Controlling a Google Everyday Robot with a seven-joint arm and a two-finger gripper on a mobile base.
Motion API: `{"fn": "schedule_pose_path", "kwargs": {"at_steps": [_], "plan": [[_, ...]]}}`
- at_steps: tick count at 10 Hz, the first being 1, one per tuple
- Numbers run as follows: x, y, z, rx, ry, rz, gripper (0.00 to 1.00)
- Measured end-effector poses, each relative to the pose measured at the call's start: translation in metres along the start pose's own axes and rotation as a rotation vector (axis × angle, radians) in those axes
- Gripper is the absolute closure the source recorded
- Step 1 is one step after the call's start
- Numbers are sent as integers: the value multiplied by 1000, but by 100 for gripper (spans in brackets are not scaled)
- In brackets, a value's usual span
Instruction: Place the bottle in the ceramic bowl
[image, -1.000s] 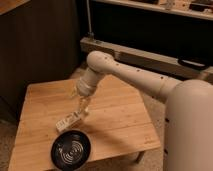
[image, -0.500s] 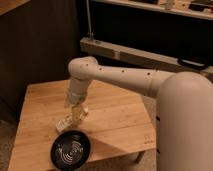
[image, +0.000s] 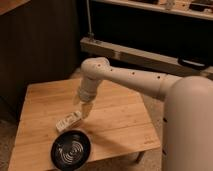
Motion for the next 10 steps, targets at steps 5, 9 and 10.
{"fn": "schedule_pose_path", "kwargs": {"at_steps": [5,9,10], "plan": [[17,-13,40,-23,-33,-21,35],[17,-12,41,-22,-33,-22,35],[18,-14,41,-11,-25,-32,35]]}}
